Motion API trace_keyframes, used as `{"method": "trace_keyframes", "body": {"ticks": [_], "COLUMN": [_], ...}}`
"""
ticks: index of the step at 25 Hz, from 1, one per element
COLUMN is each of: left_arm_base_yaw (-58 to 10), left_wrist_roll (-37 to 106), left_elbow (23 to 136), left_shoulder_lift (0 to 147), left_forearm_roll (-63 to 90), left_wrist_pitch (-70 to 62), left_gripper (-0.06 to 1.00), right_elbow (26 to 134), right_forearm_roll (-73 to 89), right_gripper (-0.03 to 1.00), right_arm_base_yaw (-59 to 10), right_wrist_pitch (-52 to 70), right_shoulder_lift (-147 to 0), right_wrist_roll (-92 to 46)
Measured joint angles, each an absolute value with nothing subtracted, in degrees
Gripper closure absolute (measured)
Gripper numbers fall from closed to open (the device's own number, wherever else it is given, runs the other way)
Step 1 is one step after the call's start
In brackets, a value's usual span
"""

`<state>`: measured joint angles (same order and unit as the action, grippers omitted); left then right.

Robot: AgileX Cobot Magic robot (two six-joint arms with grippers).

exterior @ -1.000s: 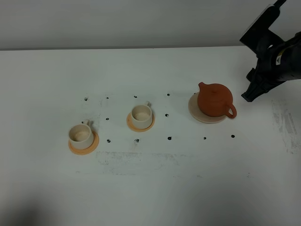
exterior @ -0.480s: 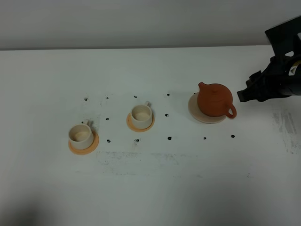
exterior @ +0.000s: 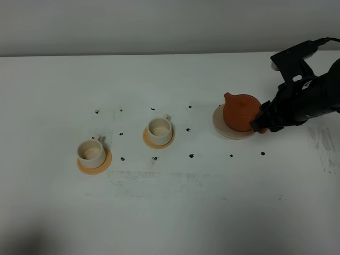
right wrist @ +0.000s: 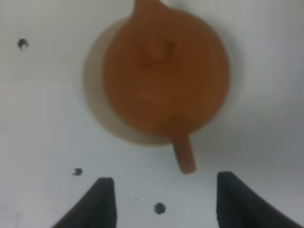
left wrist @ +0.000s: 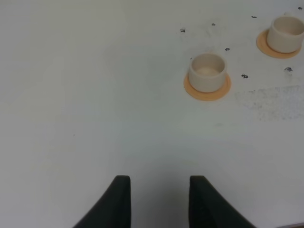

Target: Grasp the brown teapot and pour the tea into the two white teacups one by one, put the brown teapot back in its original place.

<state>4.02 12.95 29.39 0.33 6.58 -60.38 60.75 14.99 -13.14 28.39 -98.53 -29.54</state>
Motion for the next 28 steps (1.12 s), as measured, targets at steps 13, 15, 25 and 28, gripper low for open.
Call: {"method": "trace_keyframes", "body": {"ticks": [13,15,25,28], "left_arm_base_yaw": [4.0,4.0,4.0,4.0], "left_wrist_roll": [12.9,12.9,12.9,12.9], "left_elbow": [29.4,29.4,29.4,29.4], "left_shoulder_lift": [0.3,0.3,0.3,0.3], "left_forearm_roll": [6.6,6.6,6.6,6.6], "left_wrist_pitch": [-60.4,-60.4,-60.4,-60.4], "left_gripper": [0.64,0.64,0.64,0.64], "right_elbow": [72.9,73.9,74.4,74.4], "right_forearm_roll": [5.0,5.0,5.0,5.0], "right_gripper": [0.51,0.51,0.51,0.51], "right_arm_base_yaw": [-12.9,-12.9,-12.9,-12.9], "right_wrist_pitch": [36.3,37.1,38.3,38.3], "right_shoulder_lift": [-107.8,-108.5,-109.2,-109.5], "right_wrist_roll": [-26.2,-26.2,-26.2,-26.2]}}
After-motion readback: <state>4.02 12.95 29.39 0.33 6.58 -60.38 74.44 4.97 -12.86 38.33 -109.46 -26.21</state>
